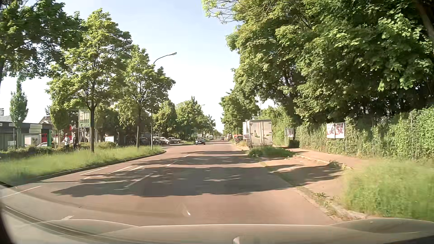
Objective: Follow the waypoints while adhering to traffic rules and regulations
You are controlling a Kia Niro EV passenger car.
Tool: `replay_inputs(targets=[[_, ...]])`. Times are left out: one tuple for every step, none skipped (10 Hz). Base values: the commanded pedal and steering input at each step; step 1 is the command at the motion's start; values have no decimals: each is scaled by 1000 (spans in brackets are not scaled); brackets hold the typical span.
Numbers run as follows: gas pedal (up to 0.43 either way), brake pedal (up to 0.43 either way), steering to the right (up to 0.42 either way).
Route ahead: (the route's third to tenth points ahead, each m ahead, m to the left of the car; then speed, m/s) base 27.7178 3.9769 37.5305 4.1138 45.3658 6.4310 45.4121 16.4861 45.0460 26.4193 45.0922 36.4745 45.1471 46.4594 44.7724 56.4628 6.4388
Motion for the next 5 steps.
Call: replay_inputs(targets=[[0,0,-5],[0,0,-4],[28,0,-4],[59,0,-4],[59,0,-4]])
